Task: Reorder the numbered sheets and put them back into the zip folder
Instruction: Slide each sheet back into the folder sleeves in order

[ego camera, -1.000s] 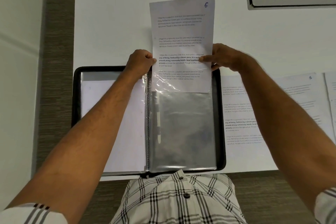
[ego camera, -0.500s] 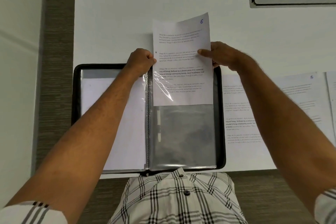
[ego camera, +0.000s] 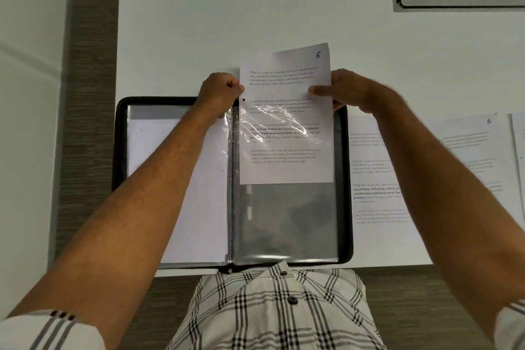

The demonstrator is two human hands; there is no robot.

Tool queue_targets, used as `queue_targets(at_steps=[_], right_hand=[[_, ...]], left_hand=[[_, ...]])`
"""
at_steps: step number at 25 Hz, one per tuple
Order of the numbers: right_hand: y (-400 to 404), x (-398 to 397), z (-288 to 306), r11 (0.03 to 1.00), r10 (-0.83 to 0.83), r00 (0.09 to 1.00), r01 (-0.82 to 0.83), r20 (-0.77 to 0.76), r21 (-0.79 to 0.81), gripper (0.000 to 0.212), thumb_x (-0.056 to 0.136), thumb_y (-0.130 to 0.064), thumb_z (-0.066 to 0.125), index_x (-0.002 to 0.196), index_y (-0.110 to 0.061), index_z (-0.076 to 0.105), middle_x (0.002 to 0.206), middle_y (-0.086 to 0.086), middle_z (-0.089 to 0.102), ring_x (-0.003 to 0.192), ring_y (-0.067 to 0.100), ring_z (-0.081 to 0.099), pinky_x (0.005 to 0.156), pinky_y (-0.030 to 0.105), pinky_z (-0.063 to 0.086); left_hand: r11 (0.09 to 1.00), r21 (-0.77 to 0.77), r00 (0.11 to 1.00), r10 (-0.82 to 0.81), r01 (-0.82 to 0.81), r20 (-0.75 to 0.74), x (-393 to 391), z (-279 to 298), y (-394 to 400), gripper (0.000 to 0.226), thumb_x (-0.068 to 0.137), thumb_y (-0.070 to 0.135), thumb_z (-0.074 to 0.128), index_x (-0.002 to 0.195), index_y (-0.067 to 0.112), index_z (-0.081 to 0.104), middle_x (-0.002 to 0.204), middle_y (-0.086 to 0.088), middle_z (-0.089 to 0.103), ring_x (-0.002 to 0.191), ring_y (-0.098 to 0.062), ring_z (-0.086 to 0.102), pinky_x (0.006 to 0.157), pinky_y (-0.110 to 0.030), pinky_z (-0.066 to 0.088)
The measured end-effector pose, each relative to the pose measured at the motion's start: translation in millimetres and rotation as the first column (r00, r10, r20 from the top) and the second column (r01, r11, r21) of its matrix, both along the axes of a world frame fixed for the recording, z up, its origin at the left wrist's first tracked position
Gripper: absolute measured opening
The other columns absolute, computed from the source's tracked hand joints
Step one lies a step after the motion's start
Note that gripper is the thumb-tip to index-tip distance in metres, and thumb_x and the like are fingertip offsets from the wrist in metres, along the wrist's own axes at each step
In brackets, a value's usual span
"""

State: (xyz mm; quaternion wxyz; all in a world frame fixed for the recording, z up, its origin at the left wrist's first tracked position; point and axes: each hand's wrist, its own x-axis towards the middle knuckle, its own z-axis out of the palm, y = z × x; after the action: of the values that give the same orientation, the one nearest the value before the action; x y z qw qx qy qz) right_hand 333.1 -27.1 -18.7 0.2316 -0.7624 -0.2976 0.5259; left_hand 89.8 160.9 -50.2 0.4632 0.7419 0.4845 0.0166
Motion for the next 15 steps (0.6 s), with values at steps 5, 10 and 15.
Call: queue_targets(at_steps=[5,10,15], right_hand=[[-2.0,-1.2,-3.2,0.993,-0.083,0.997,0.084,-0.007,0.079,0.032,0.107,-0.032,0.059,0.134,-0.018,0.066,0.119,0.001,0.077,0.107,0.022,0.075,0.091,0.048,0.063],[-3.3,4.1,-2.4,0.998,0.052,0.998,-0.053,-0.027,-0.037,0.034,0.103,-0.027,0.066,0.135,-0.015,0.065,0.121,0.003,0.076,0.108,0.023,0.075,0.093,0.045,0.063],[-0.8,1.2,2.3,0.995,0.085,0.996,-0.086,-0.022,-0.054,0.035,0.099,-0.027,0.072,0.132,-0.014,0.067,0.118,0.004,0.077,0.105,0.022,0.076,0.086,0.037,0.064]], left_hand=[[0.993,0.015,0.989,-0.111,0.113,-0.102,1.2,4.8,0.0,0.020,0.095,0.022,0.068,0.092,0.003,0.070,0.073,-0.001,0.060,0.069,-0.019,0.056,0.065,-0.030,0.051],[0.990,-0.106,0.989,0.103,-0.092,0.109,4.5,10.4,0.3,0.017,0.094,0.017,0.068,0.111,0.014,0.067,0.090,-0.002,0.069,0.067,-0.012,0.062,0.061,-0.021,0.053],[0.998,-0.043,0.992,0.054,-0.049,0.116,1.6,10.1,-4.7,0.008,0.095,0.012,0.065,0.103,0.015,0.068,0.077,-0.001,0.066,0.064,-0.013,0.063,0.058,-0.018,0.049]])
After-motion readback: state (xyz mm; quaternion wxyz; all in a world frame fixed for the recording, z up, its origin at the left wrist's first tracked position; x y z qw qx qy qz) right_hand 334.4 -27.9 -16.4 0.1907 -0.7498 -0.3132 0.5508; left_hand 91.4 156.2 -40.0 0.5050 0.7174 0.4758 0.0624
